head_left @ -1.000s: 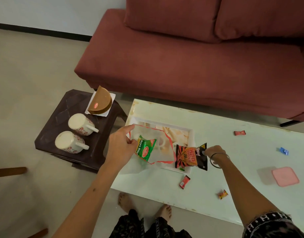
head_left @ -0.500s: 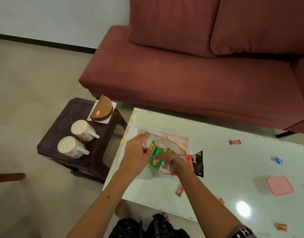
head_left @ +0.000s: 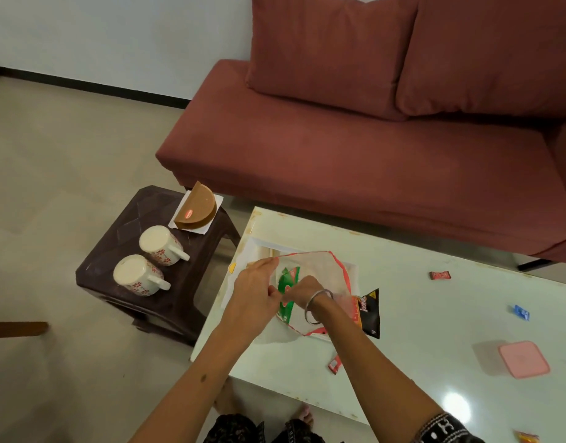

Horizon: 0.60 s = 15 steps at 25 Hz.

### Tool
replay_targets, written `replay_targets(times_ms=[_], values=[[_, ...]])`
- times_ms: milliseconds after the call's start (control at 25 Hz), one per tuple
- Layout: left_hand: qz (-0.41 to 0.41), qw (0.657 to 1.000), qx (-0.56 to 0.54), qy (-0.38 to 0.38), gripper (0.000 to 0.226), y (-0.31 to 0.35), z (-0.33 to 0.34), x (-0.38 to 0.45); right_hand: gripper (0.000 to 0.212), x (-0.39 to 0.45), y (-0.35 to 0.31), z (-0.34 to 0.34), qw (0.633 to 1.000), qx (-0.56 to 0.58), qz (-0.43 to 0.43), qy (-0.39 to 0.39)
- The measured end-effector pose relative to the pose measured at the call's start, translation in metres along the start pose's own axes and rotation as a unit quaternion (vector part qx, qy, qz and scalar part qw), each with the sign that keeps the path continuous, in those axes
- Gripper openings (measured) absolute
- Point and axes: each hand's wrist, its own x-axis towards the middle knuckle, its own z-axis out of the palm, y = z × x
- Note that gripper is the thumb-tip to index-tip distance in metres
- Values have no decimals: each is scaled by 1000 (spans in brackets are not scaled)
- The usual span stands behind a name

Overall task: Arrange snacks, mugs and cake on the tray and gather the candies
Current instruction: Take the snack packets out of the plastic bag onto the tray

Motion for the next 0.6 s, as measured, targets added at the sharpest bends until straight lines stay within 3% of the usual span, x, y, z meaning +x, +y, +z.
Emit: replay_targets(times_ms=[160,240,320,400,600], values=[[-13,1000,22,18,49,3,1,5,19,-41,-18,-24,981,-83,-93,149],[10,999,17,33,43,6,0,9,15,-72,-27,-53,971,-102,-135,167],[18,999,16,42,40,8,-1,14,7,-104,-35,-89,967,-67,-183,164],[6,998,31,52,41,7,-1,20,13,-137,-43,-125,955,1,-236,181],[-44,994,38,94,45,3,-7,36,26,-140,-29,-187,898,129,-276,319]])
